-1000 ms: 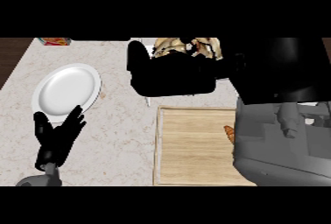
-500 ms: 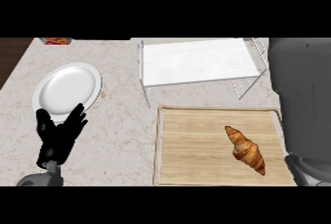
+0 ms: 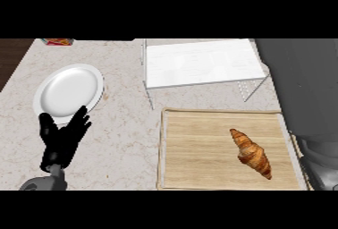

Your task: Pick the cupcake from the tray and place it in the tiered shelf

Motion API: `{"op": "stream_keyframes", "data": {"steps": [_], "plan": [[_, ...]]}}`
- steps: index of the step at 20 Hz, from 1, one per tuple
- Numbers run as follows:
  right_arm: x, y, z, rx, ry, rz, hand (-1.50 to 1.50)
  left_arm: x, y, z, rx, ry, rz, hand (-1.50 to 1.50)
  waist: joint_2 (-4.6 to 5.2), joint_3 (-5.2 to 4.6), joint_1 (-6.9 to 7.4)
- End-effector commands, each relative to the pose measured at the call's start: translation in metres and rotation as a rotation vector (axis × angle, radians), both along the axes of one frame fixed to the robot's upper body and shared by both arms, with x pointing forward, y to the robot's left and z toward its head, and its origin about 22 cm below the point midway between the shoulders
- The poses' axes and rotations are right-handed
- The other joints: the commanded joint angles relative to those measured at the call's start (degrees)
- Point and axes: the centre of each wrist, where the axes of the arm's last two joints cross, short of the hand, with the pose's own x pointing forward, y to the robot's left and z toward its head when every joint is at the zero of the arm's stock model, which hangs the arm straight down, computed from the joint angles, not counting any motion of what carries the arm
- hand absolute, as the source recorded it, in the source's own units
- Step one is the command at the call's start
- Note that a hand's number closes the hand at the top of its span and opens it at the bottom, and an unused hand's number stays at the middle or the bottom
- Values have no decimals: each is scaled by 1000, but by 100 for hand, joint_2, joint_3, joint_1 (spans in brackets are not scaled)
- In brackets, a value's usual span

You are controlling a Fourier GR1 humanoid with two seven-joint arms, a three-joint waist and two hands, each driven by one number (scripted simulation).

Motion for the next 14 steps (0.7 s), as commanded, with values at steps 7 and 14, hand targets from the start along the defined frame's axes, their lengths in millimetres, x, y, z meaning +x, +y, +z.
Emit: {"op": "stream_keyframes", "data": {"steps": [7,14], "plan": [[35,-19,-17,-29,-14,-29,150,4,9,8,7,18,11,0,-4,-5,-5],[54,-2,-22,11,-51,34,150,-20,1,-10,-3,22,-26,0,7,-5,71]]}}
